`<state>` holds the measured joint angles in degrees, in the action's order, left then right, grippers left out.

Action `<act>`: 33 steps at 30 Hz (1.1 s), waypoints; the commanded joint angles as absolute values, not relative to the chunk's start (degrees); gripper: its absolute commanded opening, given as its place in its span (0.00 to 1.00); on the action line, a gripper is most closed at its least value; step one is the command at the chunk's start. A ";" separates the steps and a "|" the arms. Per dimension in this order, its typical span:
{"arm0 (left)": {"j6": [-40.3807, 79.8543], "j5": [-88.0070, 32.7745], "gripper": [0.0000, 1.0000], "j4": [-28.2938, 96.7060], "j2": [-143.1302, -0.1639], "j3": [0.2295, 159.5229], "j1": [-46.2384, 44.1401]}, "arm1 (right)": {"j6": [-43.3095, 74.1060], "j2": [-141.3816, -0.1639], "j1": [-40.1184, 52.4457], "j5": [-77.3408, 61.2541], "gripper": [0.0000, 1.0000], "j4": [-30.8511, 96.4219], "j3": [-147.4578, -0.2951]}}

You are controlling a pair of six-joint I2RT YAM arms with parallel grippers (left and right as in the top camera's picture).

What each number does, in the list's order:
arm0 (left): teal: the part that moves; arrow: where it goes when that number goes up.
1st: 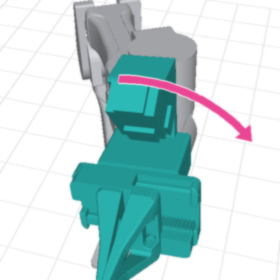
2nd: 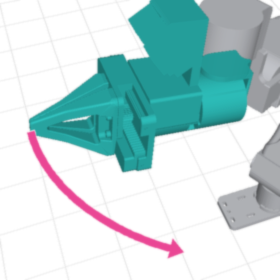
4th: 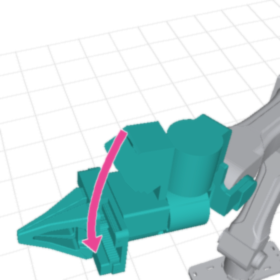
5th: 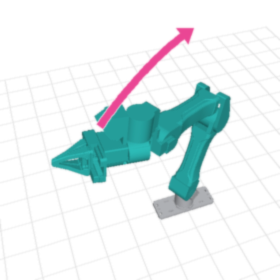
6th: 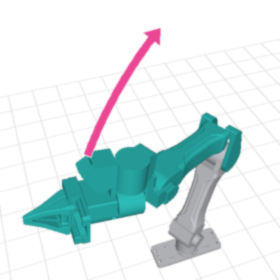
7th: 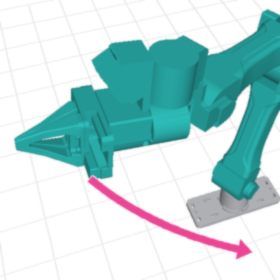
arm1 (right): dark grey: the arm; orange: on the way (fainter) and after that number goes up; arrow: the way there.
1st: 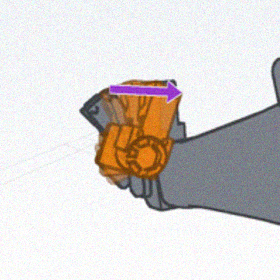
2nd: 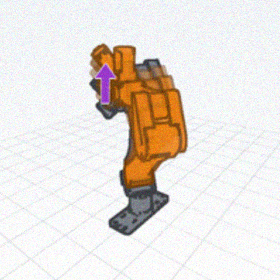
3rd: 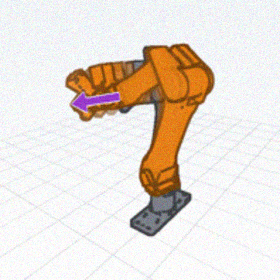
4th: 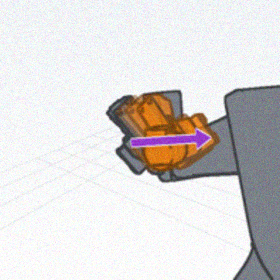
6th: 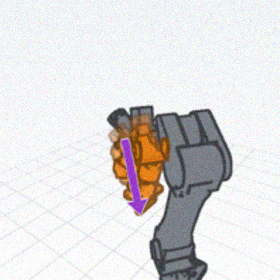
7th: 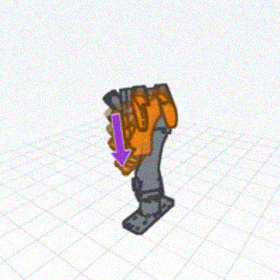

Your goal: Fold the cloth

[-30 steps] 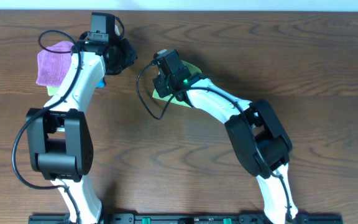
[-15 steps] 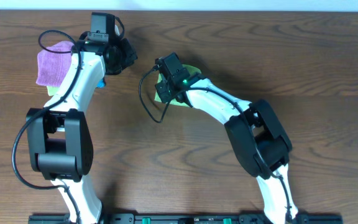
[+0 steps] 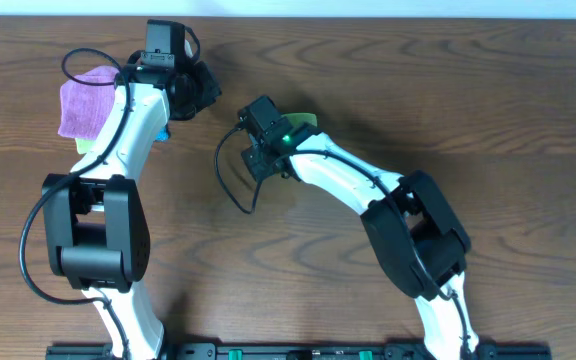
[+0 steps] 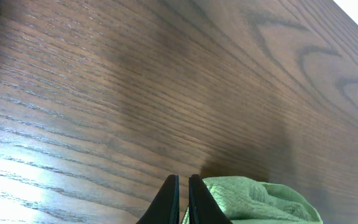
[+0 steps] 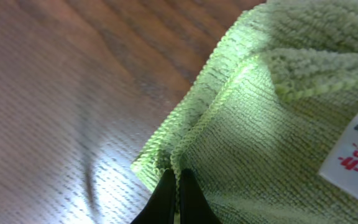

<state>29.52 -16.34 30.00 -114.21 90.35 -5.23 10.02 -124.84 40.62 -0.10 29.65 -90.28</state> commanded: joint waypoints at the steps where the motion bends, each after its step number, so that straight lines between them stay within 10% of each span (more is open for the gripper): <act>1: 28.32 -16.58 0.08 30.17 -112.68 89.91 -4.82 | 10.22 -123.31 41.85 -0.93 0.08 29.78 -91.20; 6: 28.29 -16.58 0.08 30.17 -112.68 89.91 -4.82 | 10.22 -122.87 42.00 -1.34 0.99 29.39 -91.98; 33: 28.27 -24.60 0.25 30.20 -109.86 89.91 -4.84 | 6.33 -74.94 22.72 9.69 0.99 56.62 -80.18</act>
